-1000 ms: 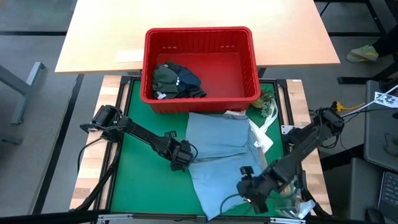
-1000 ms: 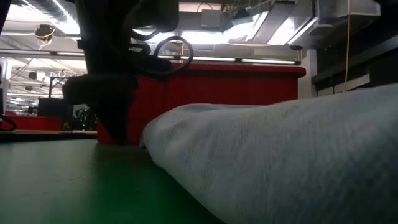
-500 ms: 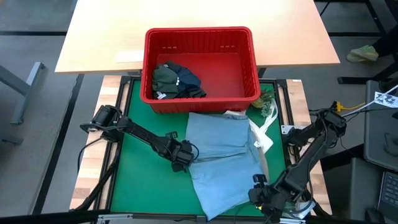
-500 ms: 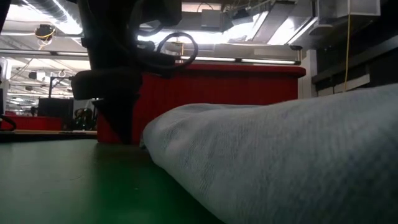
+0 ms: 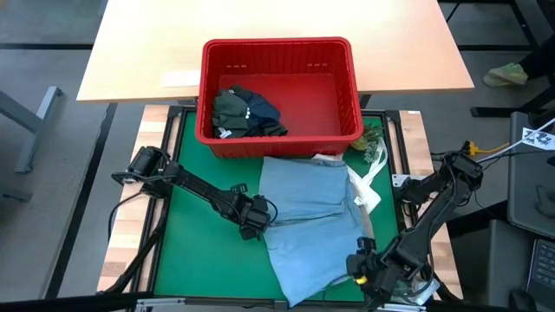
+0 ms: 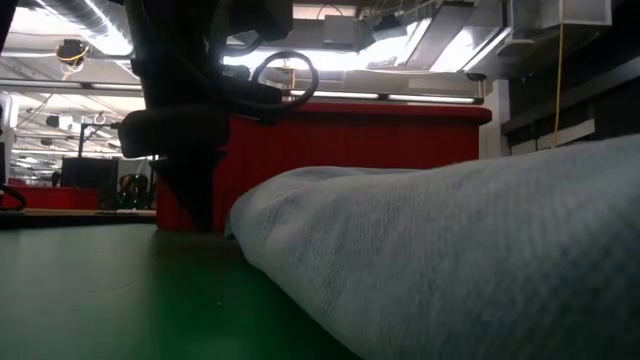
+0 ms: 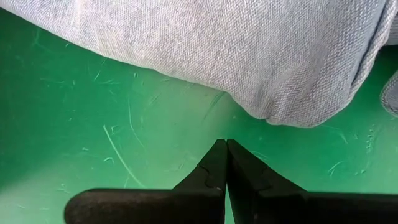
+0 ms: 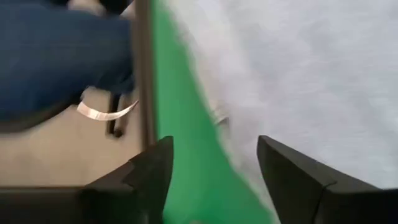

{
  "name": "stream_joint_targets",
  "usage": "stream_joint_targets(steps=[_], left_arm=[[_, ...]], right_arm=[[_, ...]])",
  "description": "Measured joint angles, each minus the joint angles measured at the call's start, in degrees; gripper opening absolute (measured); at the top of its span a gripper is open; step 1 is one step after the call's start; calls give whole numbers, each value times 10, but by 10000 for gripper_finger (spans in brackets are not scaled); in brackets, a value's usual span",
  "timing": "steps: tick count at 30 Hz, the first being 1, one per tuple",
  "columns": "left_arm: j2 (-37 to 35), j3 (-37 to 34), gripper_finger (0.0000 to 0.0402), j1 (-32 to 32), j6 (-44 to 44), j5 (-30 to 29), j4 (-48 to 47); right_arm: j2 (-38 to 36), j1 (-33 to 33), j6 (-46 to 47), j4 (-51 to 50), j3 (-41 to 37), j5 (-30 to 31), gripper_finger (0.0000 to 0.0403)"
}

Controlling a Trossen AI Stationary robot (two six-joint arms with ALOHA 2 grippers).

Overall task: Fold Laundry from Bin
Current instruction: Fold the light blue jeans

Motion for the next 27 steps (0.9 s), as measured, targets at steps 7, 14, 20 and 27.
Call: stream_joint_targets(steps=[7, 14, 20, 27], left_arm=[[0, 0, 0, 0, 0, 0, 9], [-1, 0, 0, 0, 0, 0, 32], [-1, 0, 0, 0, 0, 0, 31], [-1, 0, 0, 0, 0, 0, 31]], right_arm=[[0, -20, 20, -16, 0, 17, 296], [0, -17, 26, -11, 0, -21, 308], [0, -18, 18, -17, 0, -20, 308], [6, 10, -22, -65, 0, -19, 308]])
